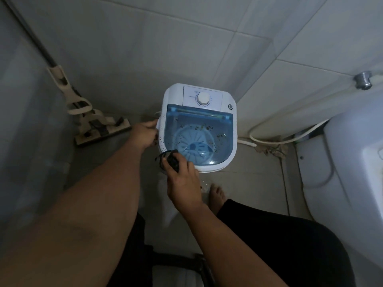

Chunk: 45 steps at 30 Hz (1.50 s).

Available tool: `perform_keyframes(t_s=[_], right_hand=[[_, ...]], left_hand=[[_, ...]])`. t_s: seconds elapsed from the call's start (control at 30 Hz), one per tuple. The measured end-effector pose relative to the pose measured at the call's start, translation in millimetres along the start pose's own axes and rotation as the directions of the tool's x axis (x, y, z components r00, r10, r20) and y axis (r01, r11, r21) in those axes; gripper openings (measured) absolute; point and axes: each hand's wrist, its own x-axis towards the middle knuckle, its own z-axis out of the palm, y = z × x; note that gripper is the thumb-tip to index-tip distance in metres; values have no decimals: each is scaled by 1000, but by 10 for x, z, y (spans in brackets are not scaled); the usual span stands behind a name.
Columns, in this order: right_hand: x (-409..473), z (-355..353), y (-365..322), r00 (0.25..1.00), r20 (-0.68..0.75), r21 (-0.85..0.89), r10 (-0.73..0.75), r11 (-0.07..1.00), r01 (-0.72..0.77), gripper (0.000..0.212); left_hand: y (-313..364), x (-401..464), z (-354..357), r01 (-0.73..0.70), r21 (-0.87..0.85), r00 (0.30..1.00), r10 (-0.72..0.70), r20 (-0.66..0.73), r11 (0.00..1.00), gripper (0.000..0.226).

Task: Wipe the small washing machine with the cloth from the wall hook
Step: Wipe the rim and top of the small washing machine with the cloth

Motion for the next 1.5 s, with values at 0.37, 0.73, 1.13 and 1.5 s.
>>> perform_keyframes(t_s=[0.37,0.73,1.13,1.5], right_hand=[[-26,-186,252,989,83,-158,-119,979,131,57],[415,-125,-58,987,88,-251,-133,956,151,61],[1554,-888,229,982,129,126,-137,985,121,42],[2479,-509,132,976,107,-131,-187,971,201,36]], left_hand=[[-74,159,-146,-9,34,998,7,59,999,40],[-57,155,-179,-10,-37,995,13,94,999,41],[-66,158,-200,14,-106,995,-4,102,994,40],[-63,206,-218,43,-69,993,-35,110,997,40]])
